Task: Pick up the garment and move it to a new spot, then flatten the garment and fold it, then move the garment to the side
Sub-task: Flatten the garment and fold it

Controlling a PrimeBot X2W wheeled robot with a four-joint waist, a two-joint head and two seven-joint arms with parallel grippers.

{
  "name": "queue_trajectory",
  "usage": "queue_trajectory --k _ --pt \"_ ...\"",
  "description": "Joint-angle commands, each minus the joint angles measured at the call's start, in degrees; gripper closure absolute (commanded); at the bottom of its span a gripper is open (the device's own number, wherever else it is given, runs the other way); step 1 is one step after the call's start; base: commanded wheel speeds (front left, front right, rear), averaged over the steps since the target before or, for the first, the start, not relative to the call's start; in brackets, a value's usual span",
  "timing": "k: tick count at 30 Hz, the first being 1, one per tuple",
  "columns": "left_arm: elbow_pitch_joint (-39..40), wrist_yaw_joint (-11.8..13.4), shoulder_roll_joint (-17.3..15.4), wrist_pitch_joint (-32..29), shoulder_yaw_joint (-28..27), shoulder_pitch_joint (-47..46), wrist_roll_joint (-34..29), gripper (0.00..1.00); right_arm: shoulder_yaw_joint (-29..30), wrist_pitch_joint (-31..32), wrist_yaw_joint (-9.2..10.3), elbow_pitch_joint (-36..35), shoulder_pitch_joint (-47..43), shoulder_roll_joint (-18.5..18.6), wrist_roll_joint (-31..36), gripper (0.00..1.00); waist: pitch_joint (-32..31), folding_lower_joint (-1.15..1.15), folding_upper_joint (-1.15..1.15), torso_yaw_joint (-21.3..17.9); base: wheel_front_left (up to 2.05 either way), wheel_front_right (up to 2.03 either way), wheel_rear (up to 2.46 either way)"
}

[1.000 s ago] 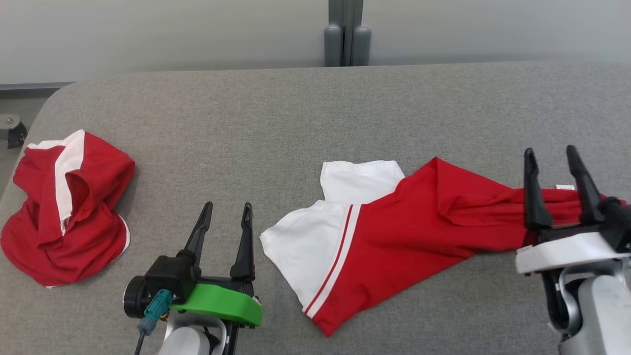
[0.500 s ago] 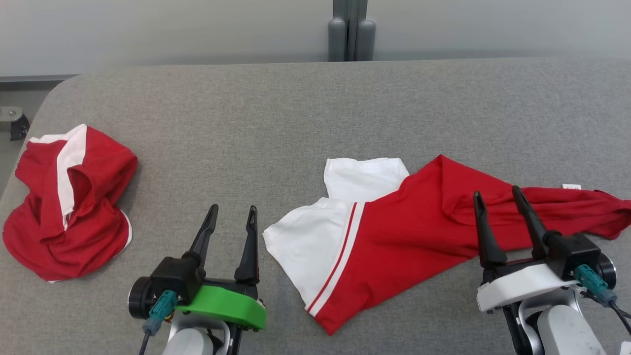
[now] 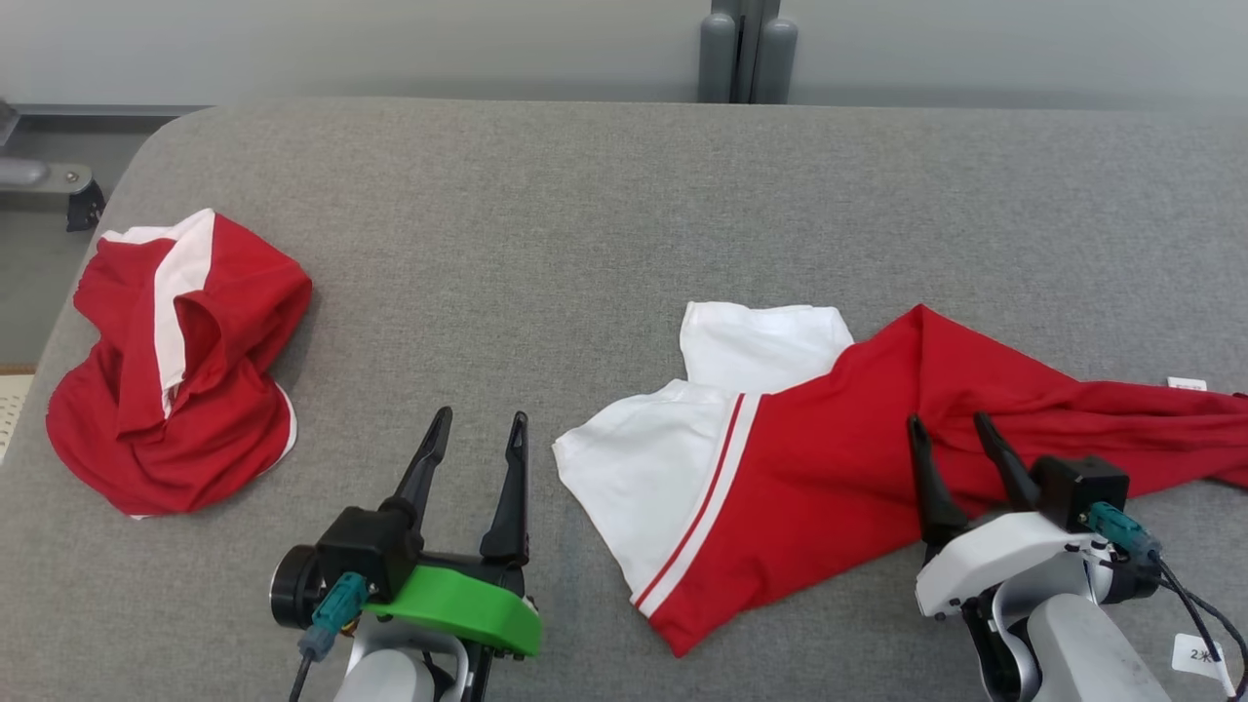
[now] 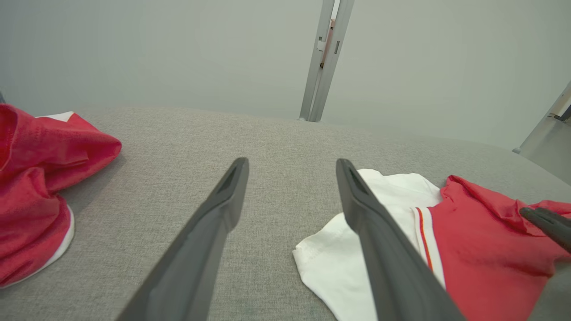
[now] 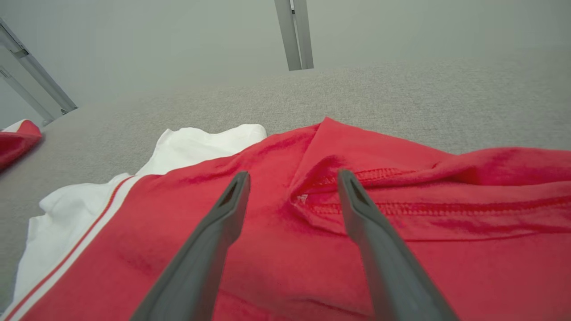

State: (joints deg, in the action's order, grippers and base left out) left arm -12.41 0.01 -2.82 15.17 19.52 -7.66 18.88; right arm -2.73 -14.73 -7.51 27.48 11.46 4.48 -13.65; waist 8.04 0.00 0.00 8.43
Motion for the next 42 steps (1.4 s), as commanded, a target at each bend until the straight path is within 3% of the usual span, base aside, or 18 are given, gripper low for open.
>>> queue_trajectory --k 1,6,7,8,9,10,22,32,42 --pt "-0.09 -0.01 -0.13 -0.03 0.05 -0.99 0.21 0.0 -0.19 -0.37 0.04 1.11 1.11 0.2 -0.62 0.0 0.45 0.0 0.0 0.68 0.0 0.0 0.0" --pt "-0.2 0.11 -0.13 -0.03 0.25 -1.12 0.31 0.0 -0.89 -0.43 0.04 4.41 2.91 0.67 -2.8 0.0 0.77 0.0 0.0 1.56 0.0 0.0 0.0" --pt "-0.18 0.18 -0.13 -0.03 0.24 -1.13 0.33 0.0 -0.85 -0.45 0.04 4.97 3.25 0.71 -3.51 0.09 0.79 0.0 0.0 1.68 0.0 0.0 0.0" --pt "-0.17 0.22 -0.13 -0.03 0.23 -1.13 0.29 0.0 -0.76 -0.47 0.04 5.39 3.48 0.8 -3.93 0.53 0.82 0.0 0.0 1.74 0.0 0.0 0.0" --pt "-0.18 0.23 -0.13 -0.03 0.21 -1.13 0.24 0.0 -0.83 -0.48 0.04 5.89 3.8 0.87 -4.5 0.85 0.84 0.0 0.0 1.8 0.0 0.0 0.0" --pt "-0.18 0.23 -0.13 -0.03 0.17 -1.11 0.23 0.0 -0.92 -0.5 0.04 6.06 4.04 0.95 -4.65 1.0 0.84 0.0 0.0 1.8 0.0 0.0 0.0" --pt "-2.44 -0.3 -0.13 -0.03 -0.25 -0.26 -0.3 0.0 2.36 -0.48 0.04 0.2 2.57 3.46 -4.59 1.0 -0.29 0.0 0.0 -2.82 0.0 0.0 0.0" --pt "-11.39 -1.06 -0.15 -0.04 2.77 -2.41 1.73 0.0 7.26 -0.46 0.03 -5.64 -0.81 5.81 -2.1 1.0 -0.46 0.0 0.0 -7.05 0.0 0.0 0.0" --pt "-23.91 3.31 -0.18 -0.02 2.55 -8.01 0.19 0.0 5.83 0.47 0.03 -8.25 -0.57 4.99 -0.39 1.0 0.09 0.0 0.0 -9.19 0.0 0.0 0.0"
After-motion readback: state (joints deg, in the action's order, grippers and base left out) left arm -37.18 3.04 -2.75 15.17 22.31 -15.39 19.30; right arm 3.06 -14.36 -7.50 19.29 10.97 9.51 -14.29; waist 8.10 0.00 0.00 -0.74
